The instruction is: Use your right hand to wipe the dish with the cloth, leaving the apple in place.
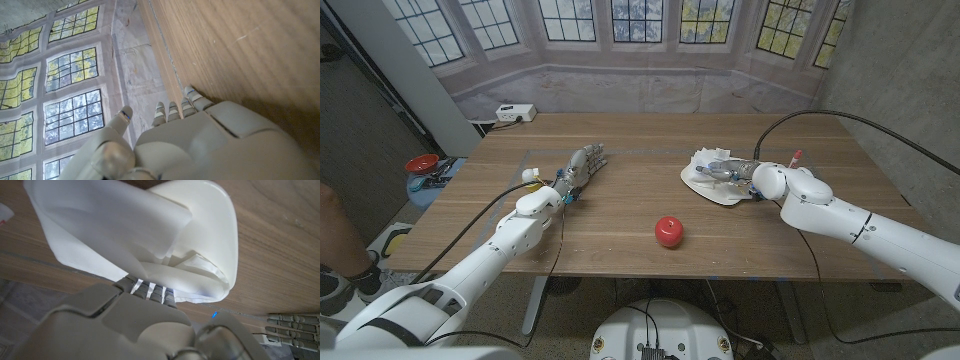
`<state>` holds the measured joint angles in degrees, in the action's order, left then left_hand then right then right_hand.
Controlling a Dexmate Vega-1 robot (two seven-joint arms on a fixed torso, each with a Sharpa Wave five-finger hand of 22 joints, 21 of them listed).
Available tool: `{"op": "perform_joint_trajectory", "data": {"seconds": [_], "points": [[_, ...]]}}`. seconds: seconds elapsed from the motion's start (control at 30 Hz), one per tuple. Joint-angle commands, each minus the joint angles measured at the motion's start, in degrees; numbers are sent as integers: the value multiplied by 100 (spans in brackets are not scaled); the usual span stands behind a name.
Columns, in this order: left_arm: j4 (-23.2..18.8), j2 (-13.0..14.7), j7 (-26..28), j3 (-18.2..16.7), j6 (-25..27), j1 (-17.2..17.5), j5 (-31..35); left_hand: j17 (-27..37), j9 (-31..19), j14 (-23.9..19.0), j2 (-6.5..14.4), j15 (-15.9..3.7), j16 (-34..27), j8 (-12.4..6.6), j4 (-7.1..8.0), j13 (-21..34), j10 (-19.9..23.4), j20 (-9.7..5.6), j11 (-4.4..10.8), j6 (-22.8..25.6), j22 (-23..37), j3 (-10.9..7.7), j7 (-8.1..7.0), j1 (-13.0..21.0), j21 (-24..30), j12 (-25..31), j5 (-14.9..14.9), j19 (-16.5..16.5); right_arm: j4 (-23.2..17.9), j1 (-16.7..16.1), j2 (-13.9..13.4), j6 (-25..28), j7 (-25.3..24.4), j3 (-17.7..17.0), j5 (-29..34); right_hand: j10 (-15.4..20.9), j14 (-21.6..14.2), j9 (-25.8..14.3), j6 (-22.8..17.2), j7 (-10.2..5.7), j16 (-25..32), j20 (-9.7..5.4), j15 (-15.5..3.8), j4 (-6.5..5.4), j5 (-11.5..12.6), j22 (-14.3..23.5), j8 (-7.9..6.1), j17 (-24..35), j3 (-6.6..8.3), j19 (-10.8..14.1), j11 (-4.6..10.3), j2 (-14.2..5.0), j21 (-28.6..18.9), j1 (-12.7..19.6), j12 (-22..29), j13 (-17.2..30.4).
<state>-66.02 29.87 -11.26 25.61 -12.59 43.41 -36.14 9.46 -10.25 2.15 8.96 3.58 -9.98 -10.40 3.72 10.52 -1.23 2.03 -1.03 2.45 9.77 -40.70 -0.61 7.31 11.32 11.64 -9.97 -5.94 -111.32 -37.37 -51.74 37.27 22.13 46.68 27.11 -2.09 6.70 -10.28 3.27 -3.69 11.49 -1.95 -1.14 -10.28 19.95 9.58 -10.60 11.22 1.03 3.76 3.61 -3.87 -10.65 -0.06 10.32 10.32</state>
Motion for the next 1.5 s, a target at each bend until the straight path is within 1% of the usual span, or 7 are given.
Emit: {"op": "perform_joint_trajectory", "data": {"seconds": [0.03, 0.47, 0.7, 1.0, 1.1, 1.5], "points": [[81, -37, -23, -11, -24, -9, -19, 21, -28, -21, -15, 27, -14, -33, 35, 31, 24, 14, -33, 48, 23, -26, 21, 47, -11, 10, 19, -20, 21, 29, 153, -101, -82, 40, -123, -8, 9, -9, -8, -18, 16, 3, -1, -14, 44, 6, -20, 13, -37, 40, 18, -534, -32, 5, 41, 4], [140, -54, -53, -19, -52, -27, -30, 20, -28, -17, -14, 21, -11, -32, 33, 31, 30, 11, -34, 49, 23, -28, 21, 50, -9, 11, 19, -26, -63, -25, 284, -159, -238, 59, -286, -6, 7, -9, -22, -21, 15, 2, 2, -14, 53, 6, -25, 14, -39, 40, 1, -535, -29, 5, 42, 4], [180, -65, -62, -24, -77, -43, -29, 20, -28, -19, -14, 18, -11, -30, 34, 31, 34, 13, -39, 45, 23, -28, 15, 50, -10, 12, 19, -23, -162, -73, 383, -44, -354, 69, -359, 8, -4, -9, -33, -20, 19, 6, 9, -14, 60, 6, -29, 15, -41, 47, -8, -535, -31, 6, 48, 4], [238, -70, -85, -39, -122, -55, -34, 20, -28, -16, -16, 19, -10, -30, 34, 31, 35, 14, -42, 46, 23, -28, 16, 50, -11, 12, 19, -21, -300, -36, 392, -81, -304, 151, -434, 34, -31, -9, -60, -17, 27, 1, 8, -13, 70, 6, -37, 15, -42, 67, -4, -536, -35, 9, 56, 5], [252, -73, -93, -43, -143, -60, -32, 19, -28, -17, -15, 12, -10, -31, 32, 31, 38, 14, -45, 48, 23, -29, 12, 52, -12, 13, 19, -19, -327, -35, 373, -160, -320, 157, -454, 33, -34, -9, -65, -14, 28, 2, 10, -12, 72, 6, -38, 15, -42, 68, -6, -536, -34, 9, 55, 5], [214, -43, -87, -61, -163, -30, -32, 18, -28, -15, -14, 20, -9, -31, 30, 31, 31, 14, -37, 49, 23, -30, 13, 55, -12, 10, 19, -19, -451, -88, 341, -201, -386, 152, -454, 78, -60, -9, -109, -14, 34, 9, 2, -10, 81, 6, -51, 15, -42, 96, -2, -537, -41, 14, 69, 5]]}}
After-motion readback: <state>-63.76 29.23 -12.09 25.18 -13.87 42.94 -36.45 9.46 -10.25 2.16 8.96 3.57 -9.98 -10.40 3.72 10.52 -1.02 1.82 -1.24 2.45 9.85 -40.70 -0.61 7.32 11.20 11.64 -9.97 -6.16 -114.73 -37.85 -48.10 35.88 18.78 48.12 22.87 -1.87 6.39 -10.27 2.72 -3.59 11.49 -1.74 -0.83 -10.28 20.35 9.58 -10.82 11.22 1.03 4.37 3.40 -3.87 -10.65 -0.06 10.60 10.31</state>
